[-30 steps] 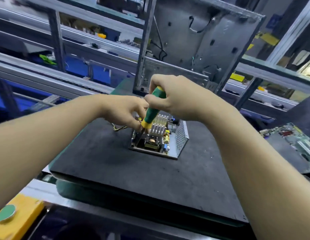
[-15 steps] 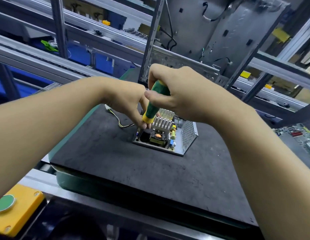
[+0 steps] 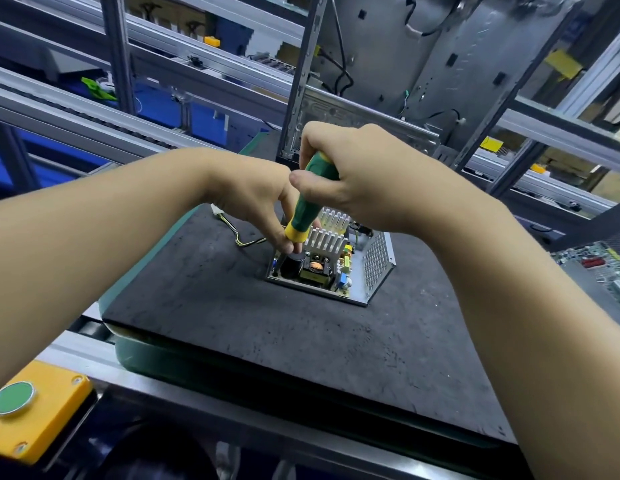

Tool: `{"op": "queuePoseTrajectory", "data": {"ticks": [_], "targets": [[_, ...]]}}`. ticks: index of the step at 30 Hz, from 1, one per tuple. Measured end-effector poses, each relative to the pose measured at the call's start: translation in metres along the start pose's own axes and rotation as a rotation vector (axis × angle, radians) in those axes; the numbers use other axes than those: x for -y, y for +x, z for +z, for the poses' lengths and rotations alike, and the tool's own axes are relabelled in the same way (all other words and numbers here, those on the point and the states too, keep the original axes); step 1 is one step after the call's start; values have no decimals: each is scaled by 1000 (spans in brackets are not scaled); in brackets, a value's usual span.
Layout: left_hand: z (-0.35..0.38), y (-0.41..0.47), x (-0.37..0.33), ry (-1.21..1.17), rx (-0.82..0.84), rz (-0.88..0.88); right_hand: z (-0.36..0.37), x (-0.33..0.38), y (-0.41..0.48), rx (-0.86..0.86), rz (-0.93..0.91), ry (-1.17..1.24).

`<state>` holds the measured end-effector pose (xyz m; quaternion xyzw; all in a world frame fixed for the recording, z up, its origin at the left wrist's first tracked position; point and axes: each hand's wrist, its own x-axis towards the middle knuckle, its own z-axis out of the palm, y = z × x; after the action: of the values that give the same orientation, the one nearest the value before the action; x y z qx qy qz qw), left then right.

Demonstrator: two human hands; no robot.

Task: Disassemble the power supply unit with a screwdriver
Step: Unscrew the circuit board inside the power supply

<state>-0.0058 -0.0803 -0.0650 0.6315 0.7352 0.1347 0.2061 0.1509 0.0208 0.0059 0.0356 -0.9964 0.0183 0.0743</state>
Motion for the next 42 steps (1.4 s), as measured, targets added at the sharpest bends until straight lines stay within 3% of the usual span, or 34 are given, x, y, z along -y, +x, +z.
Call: {"op": "queuePoseTrajectory", "data": {"ticks": [29,42], "targets": [[0,4,9,-8,-37,78,-2,-6,-1,-11,3,8],[3,-1,-2,8,-16,33,-3,3,-1,22,19,-77]]}}
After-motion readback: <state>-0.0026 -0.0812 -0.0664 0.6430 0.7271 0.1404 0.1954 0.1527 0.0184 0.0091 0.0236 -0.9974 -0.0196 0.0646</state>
